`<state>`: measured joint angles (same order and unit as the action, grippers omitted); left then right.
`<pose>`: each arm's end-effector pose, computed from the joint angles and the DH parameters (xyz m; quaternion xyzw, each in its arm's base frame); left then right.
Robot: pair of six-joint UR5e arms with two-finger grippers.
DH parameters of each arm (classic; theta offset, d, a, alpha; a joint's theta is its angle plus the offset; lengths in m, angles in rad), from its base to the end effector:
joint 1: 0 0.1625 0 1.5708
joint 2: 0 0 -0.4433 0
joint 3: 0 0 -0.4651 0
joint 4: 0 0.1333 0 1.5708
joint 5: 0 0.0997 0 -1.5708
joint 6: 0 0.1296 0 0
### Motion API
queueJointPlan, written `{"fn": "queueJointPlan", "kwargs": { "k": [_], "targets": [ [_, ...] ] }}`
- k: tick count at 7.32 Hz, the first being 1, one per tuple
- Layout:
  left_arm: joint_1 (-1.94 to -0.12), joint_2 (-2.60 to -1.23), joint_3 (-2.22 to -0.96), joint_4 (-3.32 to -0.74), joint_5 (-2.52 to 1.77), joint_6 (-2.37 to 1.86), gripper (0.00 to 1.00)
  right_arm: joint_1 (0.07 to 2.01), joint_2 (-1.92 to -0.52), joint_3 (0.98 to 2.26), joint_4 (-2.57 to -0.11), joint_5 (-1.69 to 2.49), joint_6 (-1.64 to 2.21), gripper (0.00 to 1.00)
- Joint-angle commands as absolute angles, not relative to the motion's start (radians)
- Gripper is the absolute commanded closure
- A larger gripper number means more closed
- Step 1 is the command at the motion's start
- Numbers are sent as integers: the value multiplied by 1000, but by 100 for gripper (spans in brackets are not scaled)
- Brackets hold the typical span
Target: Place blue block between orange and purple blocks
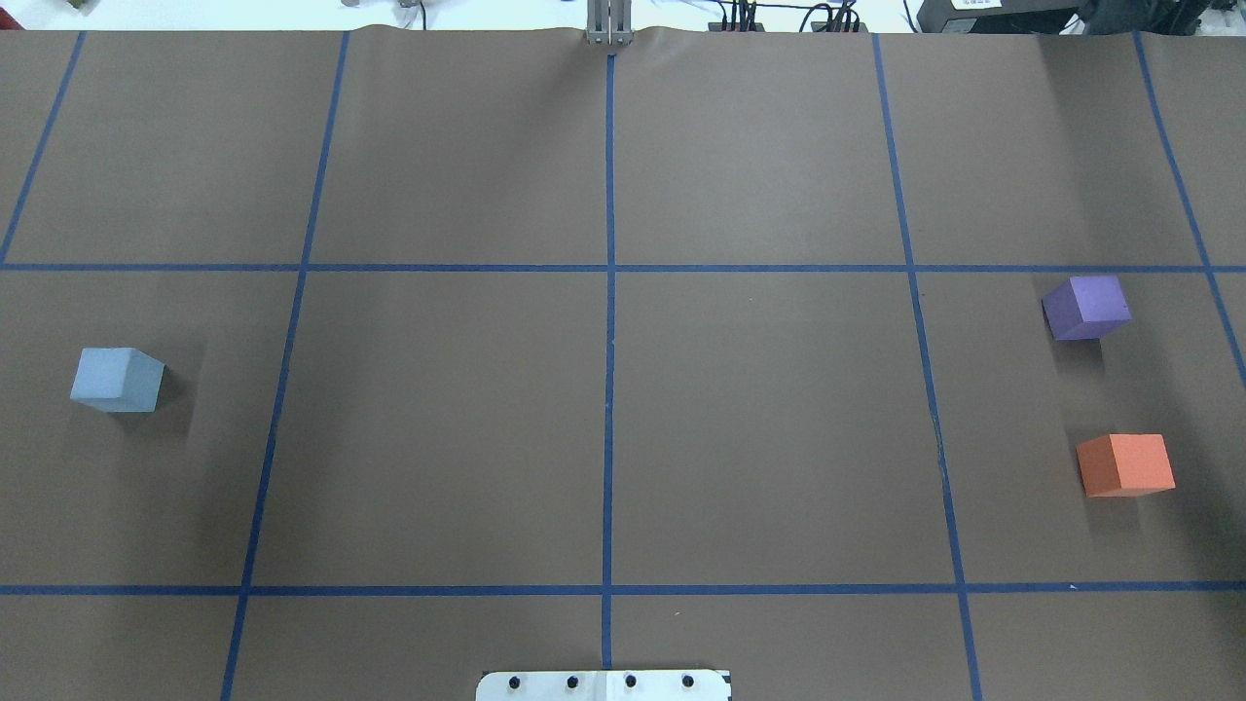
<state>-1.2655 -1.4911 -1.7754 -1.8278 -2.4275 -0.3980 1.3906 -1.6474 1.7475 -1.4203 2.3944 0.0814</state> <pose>0.1317 -0.5355 0.5881 0.0216 0.4423 0.0374 0.8958 -0.0605 -0.5453 0.6186 0.0617 -0.4087 -0.0949 0.9056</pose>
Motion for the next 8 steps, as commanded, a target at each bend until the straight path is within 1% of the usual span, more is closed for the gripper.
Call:
{"fn": "queueJointPlan", "kwargs": {
  "k": [1,2,3,5,8],
  "targets": [
    [-1076,-1493,-1772,-1971,-2308,-668,0,1390,-1647,1747,-1417,2395,81,0],
    [-1009,-1497,-1769,-1976,-2260,-731,0,1390,-1647,1747,-1416,2395,81,0],
    [-980,-1515,-1744,-1976,-2252,-783,0,1390,-1647,1747,-1416,2395,81,0],
    [-973,-1522,-1692,-1977,-2252,-793,0,1388,-1647,1749,-1416,2395,80,0],
    [-951,-1529,-1681,-1977,-2252,-796,0,1390,-1651,1752,-1417,2396,81,0]
  ]
}}
